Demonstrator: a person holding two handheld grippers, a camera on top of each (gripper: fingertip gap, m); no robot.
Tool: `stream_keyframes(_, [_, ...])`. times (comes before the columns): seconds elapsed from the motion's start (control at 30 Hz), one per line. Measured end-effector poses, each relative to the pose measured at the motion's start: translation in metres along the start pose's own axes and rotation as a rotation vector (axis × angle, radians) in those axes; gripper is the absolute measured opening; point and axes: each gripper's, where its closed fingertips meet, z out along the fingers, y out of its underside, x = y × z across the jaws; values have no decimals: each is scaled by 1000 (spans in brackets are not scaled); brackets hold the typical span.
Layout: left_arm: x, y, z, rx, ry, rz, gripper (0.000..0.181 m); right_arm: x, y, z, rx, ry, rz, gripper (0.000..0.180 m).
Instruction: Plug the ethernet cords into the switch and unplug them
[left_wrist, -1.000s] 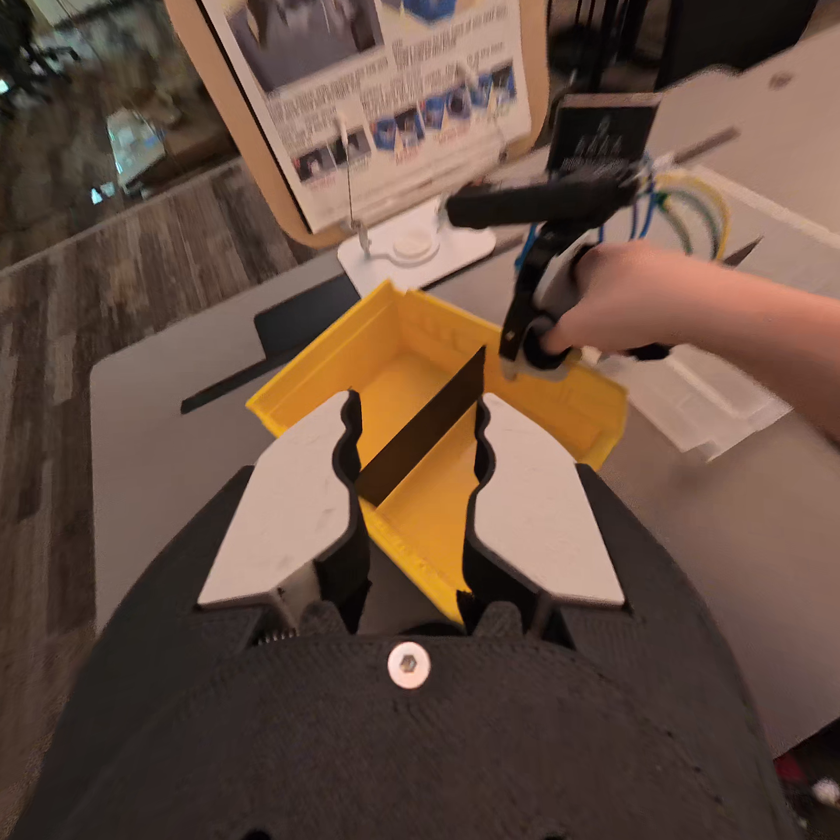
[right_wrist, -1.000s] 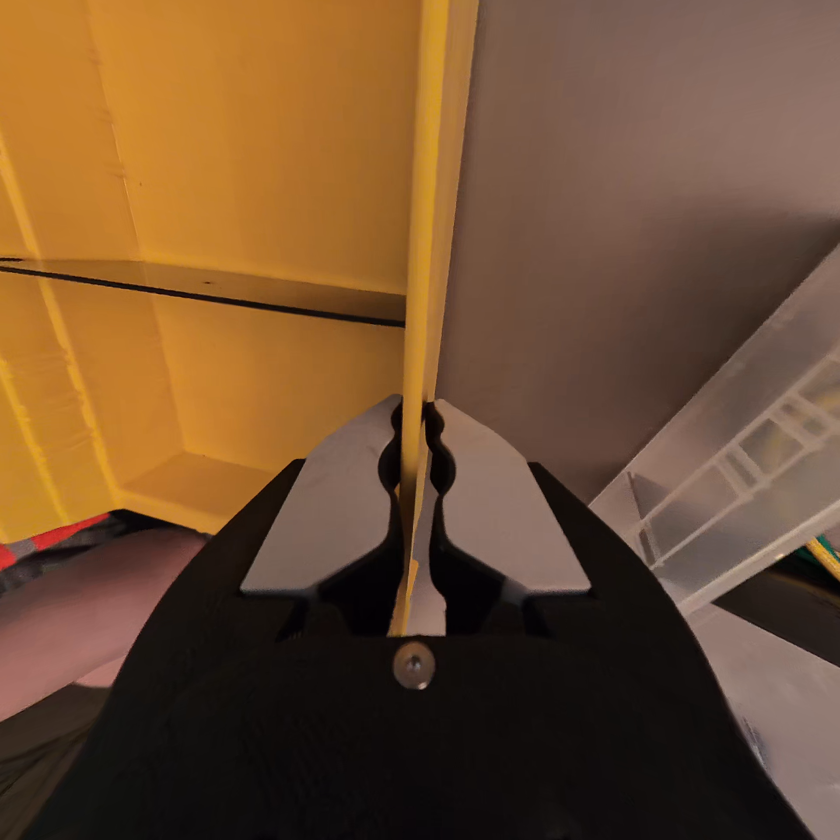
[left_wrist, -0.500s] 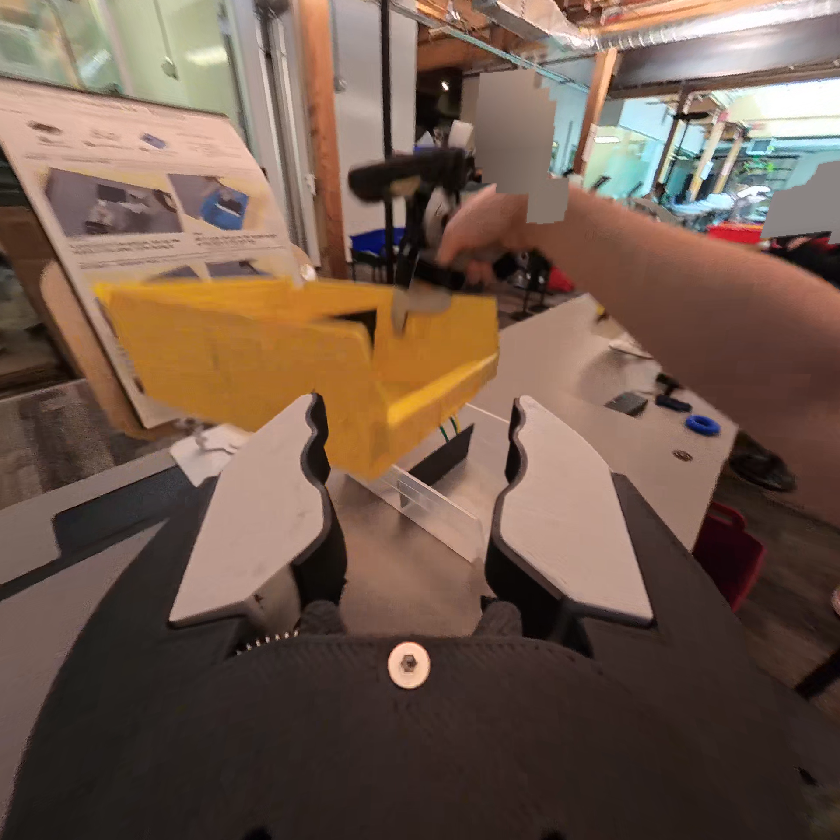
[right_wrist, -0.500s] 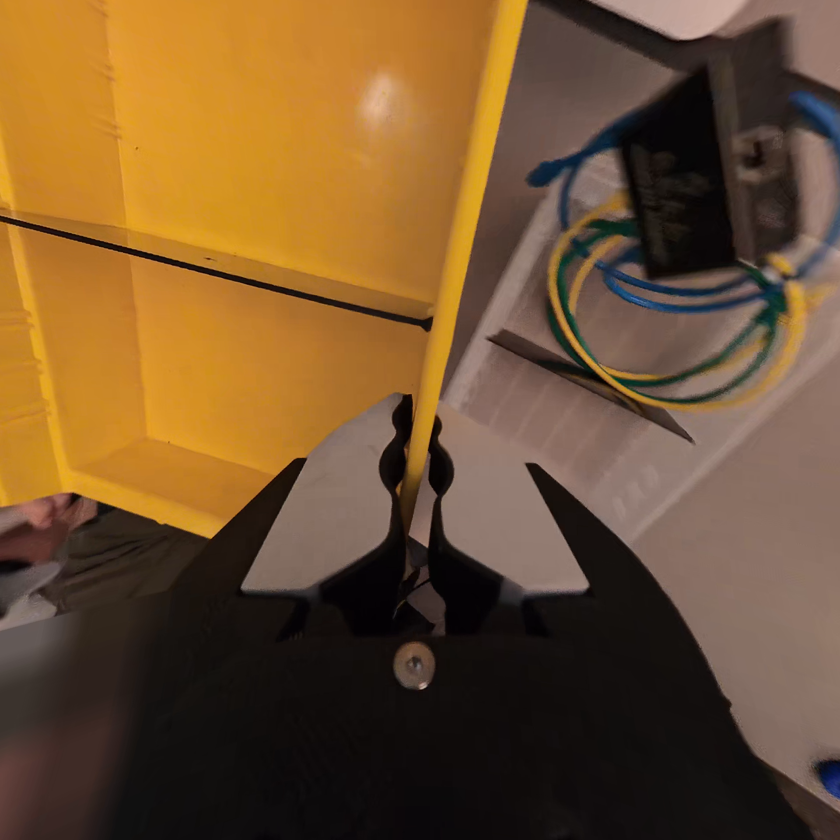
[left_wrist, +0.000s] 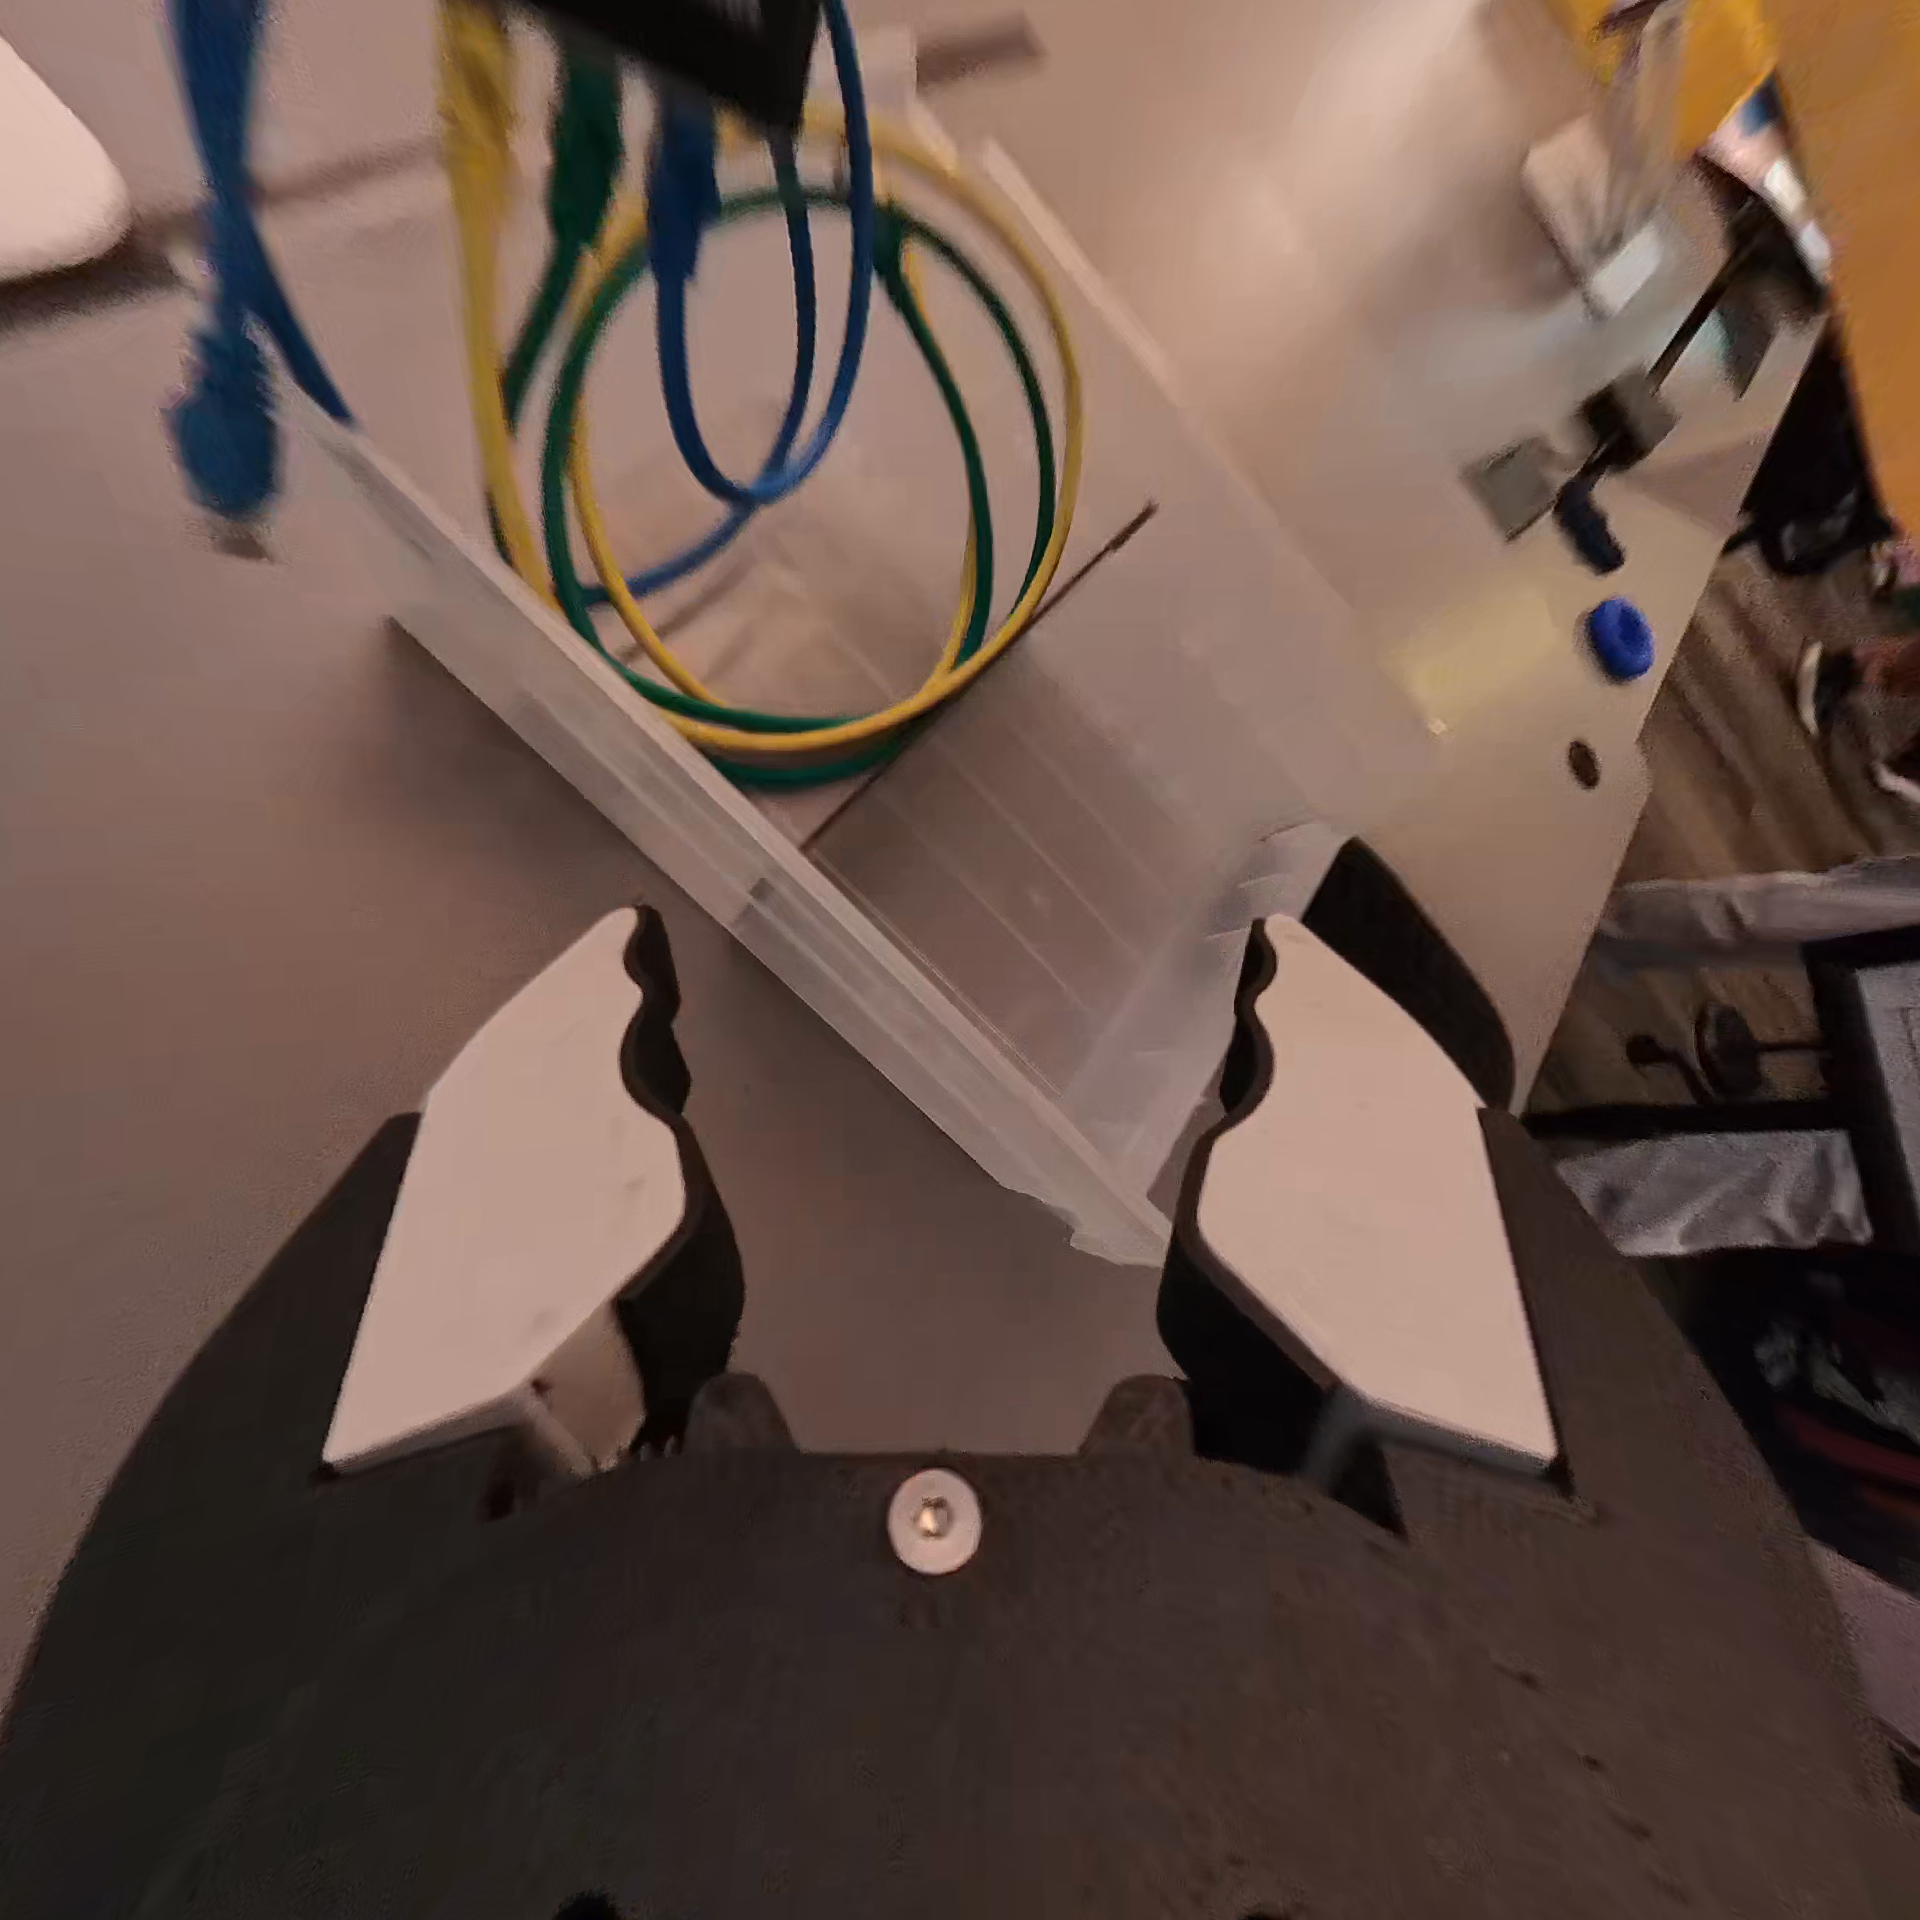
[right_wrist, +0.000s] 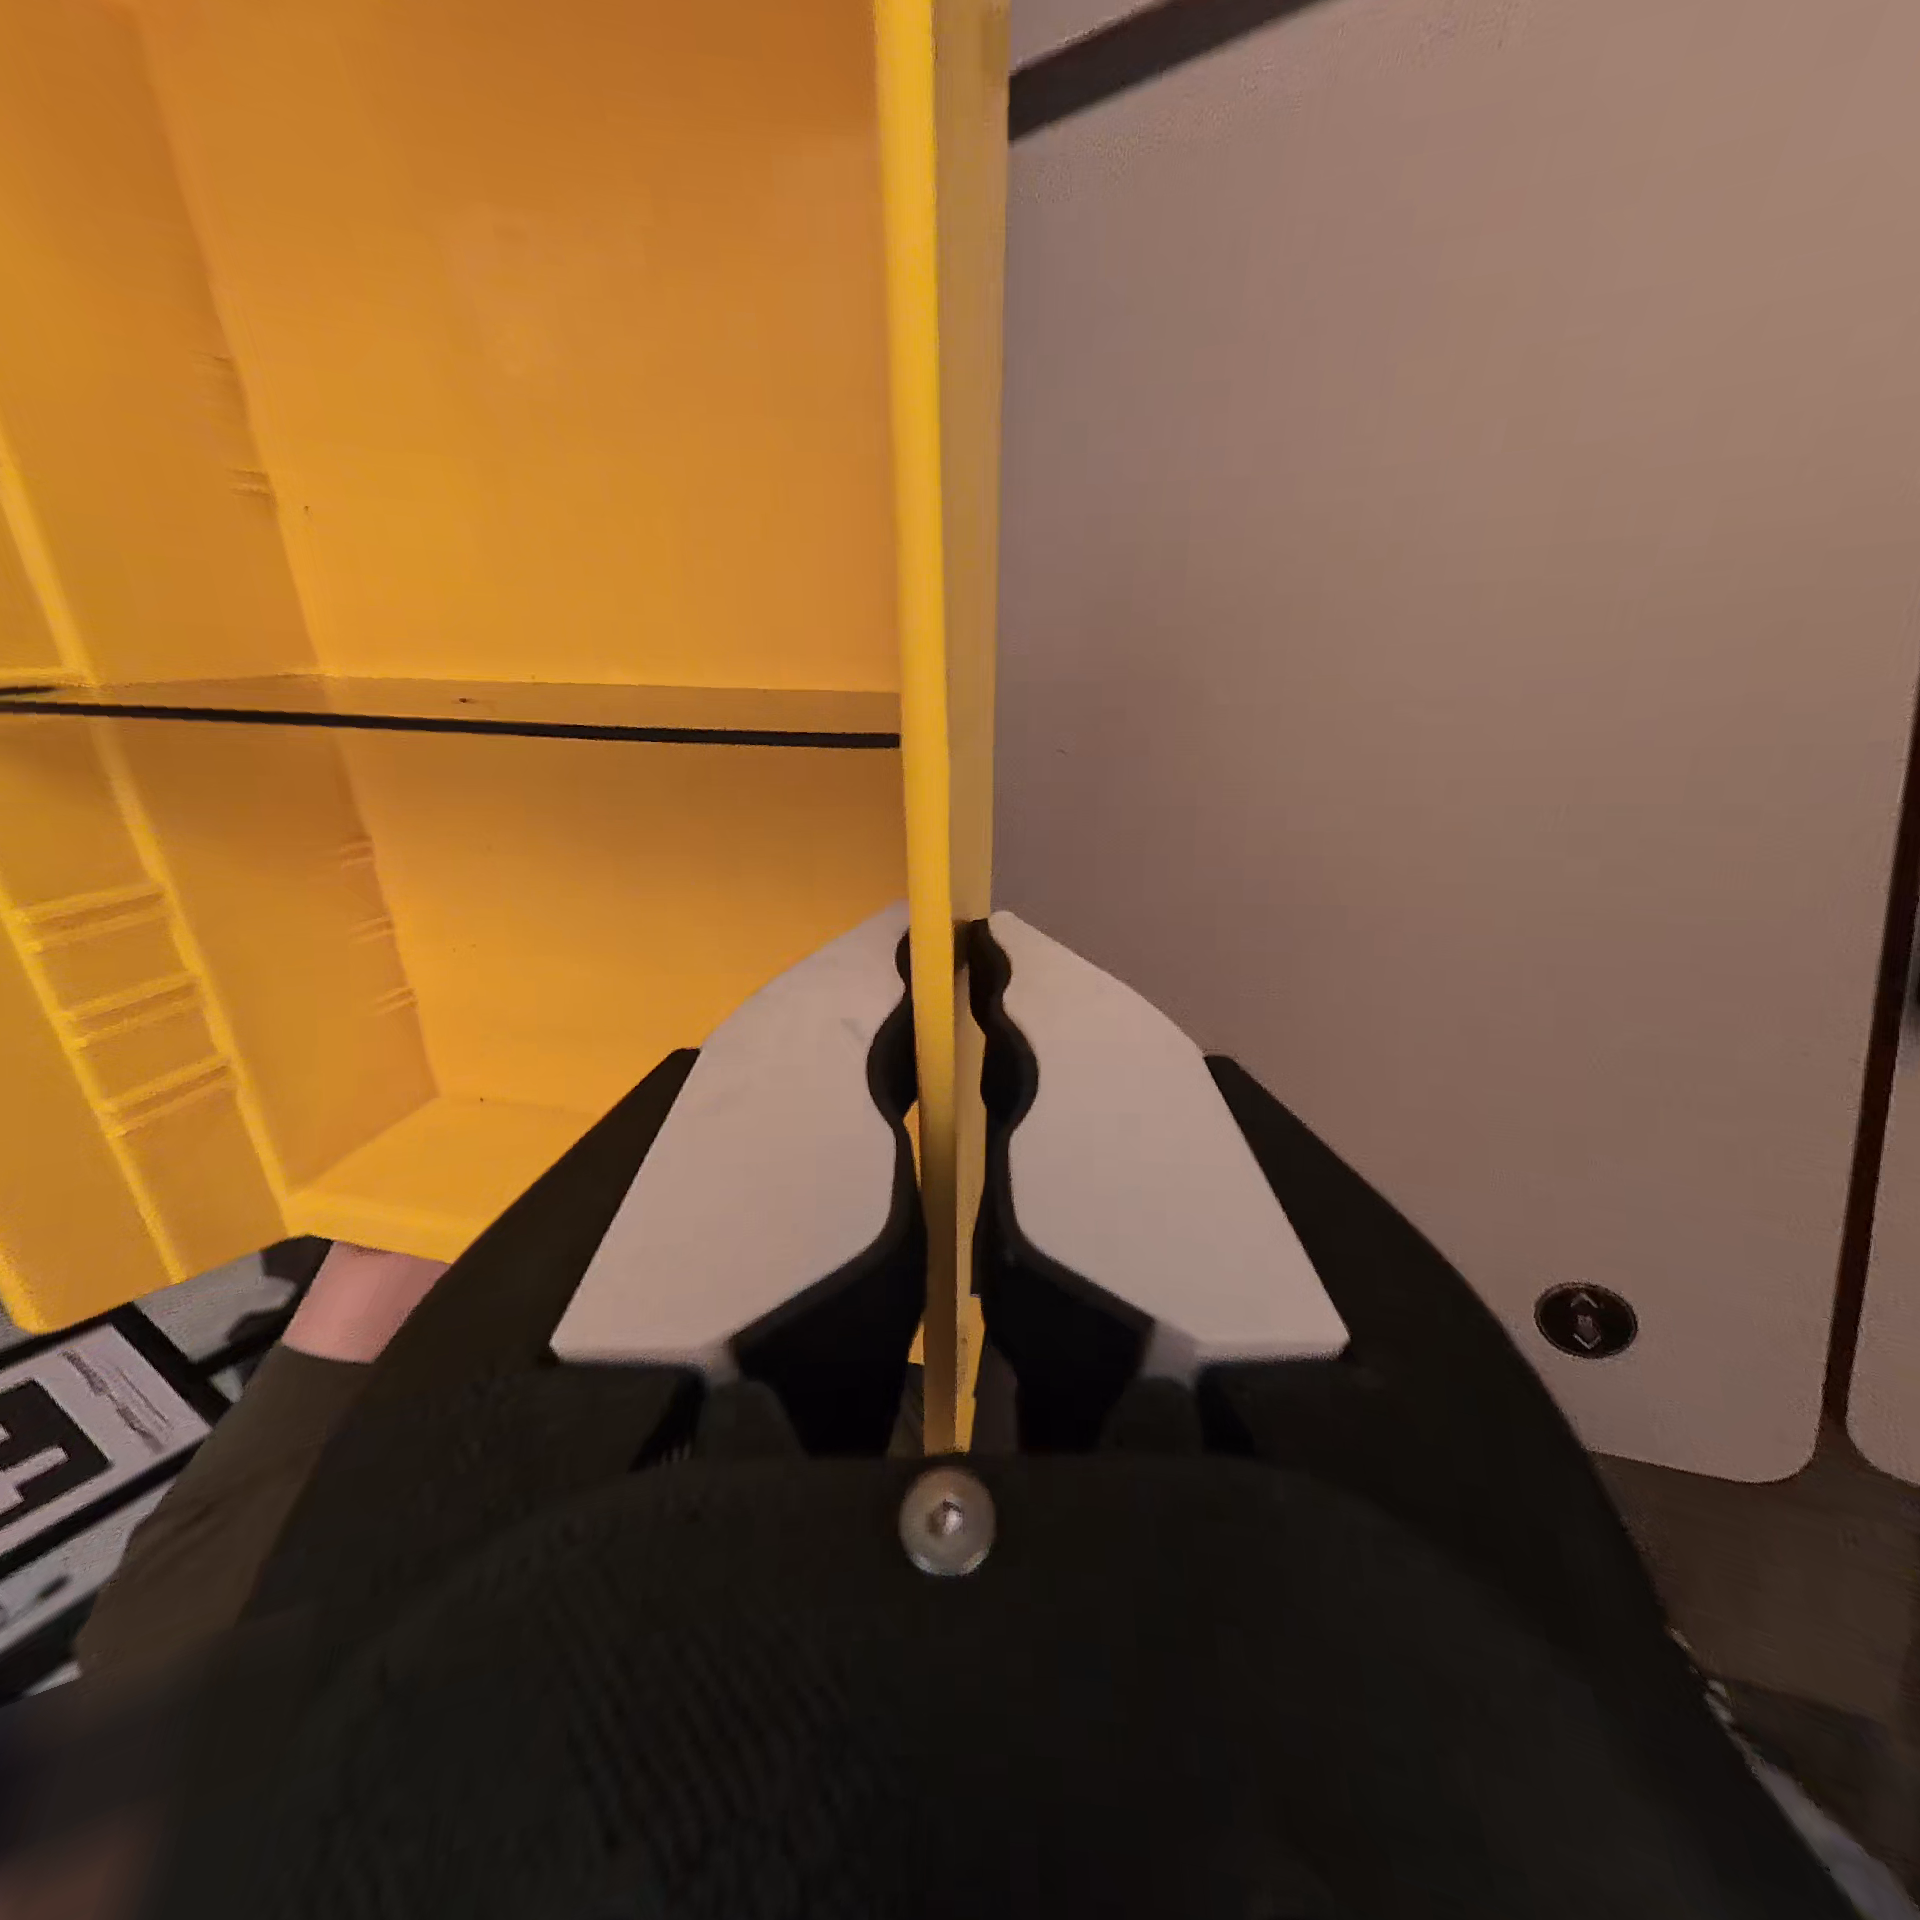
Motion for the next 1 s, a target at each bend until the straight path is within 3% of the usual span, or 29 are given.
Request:
stream_keyframes(0.1, [-3, 23, 40, -137, -38, 31, 104, 49, 23, 7, 22, -14, 86, 4])
stream_keyframes(0.23, [-9, 49, 64, -291, -104, 86, 112, 98, 50, 17, 27, -20, 181, 6])
stream_keyframes(0.4, [-17, 66, 75, -401, -143, 117, 98, 140, 70, 27, 26, 25, 240, 6])
stream_keyframes(0.47, [-28, 71, 63, -450, -172, 125, 79, 151, 74, 34, 25, 37, 252, 6])
stream_keyframes(0.6, [-79, 65, 21, -440, -282, 114, 18, 164, 80, 55, 2, 55, 257, 4])
stream_keyframes(0.63, [-92, 63, 10, -418, -285, 79, 9, 166, 80, 62, -10, 64, 251, 4])
stream_keyframes(0.77, [-132, 71, -30, -405, -253, -61, 8, 170, 75, 91, -41, 127, 199, 5])
stream_keyframes(1.0, [-193, 96, -111, -395, -424, -180, 10, 140, 57, 141, -134, 181, 27, 7])
